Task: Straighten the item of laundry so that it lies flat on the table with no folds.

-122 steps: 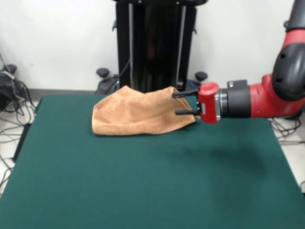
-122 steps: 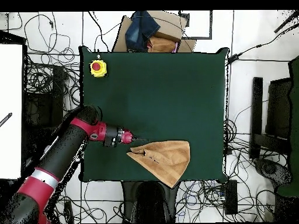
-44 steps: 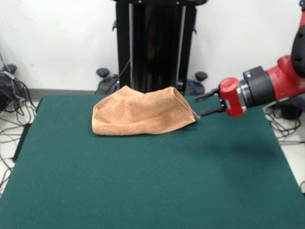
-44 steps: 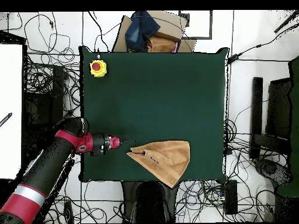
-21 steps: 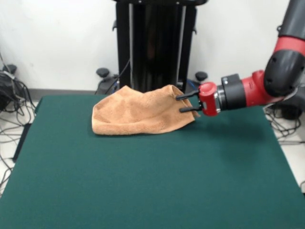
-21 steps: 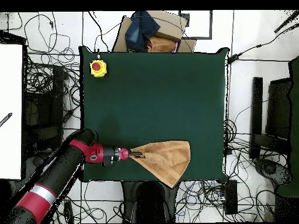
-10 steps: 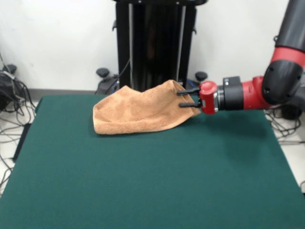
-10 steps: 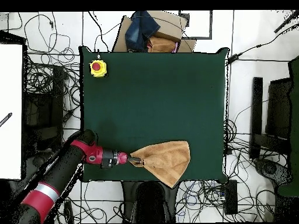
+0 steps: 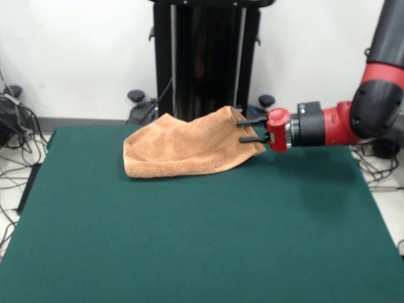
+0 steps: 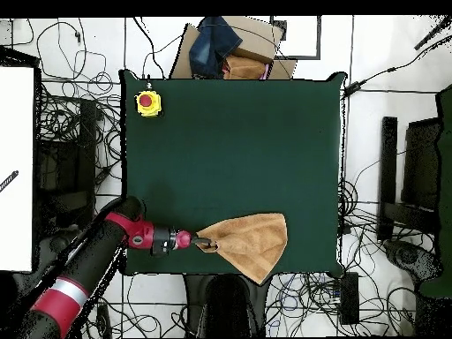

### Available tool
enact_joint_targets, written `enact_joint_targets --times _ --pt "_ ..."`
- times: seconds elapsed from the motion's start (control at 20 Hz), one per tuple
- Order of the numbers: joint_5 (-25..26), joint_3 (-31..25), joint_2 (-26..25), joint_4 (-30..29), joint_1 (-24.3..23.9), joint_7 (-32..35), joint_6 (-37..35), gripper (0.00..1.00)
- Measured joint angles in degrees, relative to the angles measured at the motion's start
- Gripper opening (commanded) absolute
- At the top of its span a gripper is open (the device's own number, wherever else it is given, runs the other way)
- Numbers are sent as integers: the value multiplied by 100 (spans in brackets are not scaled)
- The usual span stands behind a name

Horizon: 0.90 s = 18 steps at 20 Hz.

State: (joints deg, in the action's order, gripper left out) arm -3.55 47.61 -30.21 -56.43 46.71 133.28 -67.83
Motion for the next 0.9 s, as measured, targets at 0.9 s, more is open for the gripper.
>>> enact_joint_targets --times 0.9 --pt "0 0 -56 319 84 0 -158 100"
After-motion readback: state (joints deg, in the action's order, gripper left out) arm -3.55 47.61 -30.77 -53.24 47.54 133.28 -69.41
